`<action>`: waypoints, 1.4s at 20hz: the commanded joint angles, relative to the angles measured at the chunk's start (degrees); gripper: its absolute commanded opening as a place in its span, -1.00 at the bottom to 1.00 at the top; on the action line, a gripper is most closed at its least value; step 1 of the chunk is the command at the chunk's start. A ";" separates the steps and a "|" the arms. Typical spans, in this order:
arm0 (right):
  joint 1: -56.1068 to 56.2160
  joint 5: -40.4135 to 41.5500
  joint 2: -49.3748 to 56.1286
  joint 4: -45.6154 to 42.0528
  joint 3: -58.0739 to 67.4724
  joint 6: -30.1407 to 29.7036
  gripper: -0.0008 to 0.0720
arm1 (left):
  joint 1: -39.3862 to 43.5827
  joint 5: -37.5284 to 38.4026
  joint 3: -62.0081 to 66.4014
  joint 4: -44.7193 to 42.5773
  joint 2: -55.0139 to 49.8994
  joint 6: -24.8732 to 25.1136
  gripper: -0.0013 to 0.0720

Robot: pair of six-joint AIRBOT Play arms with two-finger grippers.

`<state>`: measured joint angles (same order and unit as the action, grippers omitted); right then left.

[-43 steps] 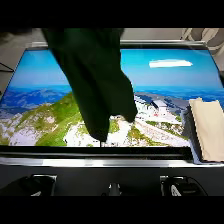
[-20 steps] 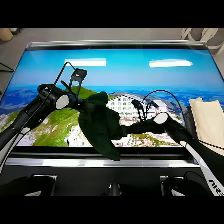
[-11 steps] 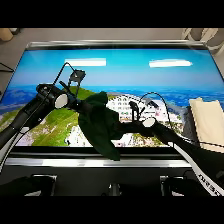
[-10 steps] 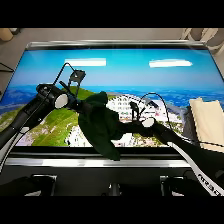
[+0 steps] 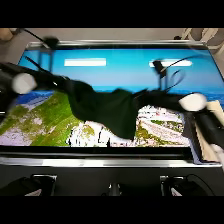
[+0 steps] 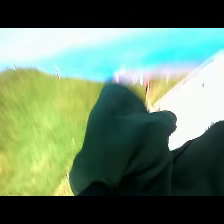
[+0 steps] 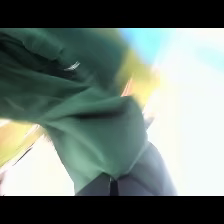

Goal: Fold the shirts.

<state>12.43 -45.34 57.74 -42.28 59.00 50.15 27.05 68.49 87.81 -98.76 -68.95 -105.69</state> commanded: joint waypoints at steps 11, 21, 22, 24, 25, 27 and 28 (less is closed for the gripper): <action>-7.32 -26.23 -24.57 -29.59 27.04 10.51 -0.92 | 9.09 3.76 19.30 -0.48 21.05 -2.78 -0.88; -7.26 -20.68 -7.21 -29.79 -11.45 6.88 -0.92 | 9.09 -2.29 -19.87 1.36 4.70 -7.23 -0.88; -7.26 -14.71 -4.85 -29.73 -13.49 8.17 -0.92 | 9.09 -6.56 -22.05 2.67 0.76 -7.76 -0.88; -7.26 -6.45 0.22 -29.27 -13.90 13.31 -0.92 | 9.09 -9.90 -21.29 4.92 -7.67 -7.93 -0.88; -7.26 -2.69 2.05 -28.04 -13.90 15.78 -0.92 | 9.03 -9.84 -19.52 6.40 -11.39 -7.93 -0.88; -7.26 3.61 4.26 -25.57 -13.90 19.34 -0.88 | 9.01 -7.96 -14.43 8.85 -16.87 -7.89 -0.51; -7.28 6.12 4.42 -24.52 -13.73 20.94 -0.34 | 8.72 -5.29 -11.13 8.28 -18.34 -7.32 0.21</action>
<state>5.10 -51.31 58.96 -70.30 46.74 65.36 36.03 62.11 72.51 -93.45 -80.05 -112.99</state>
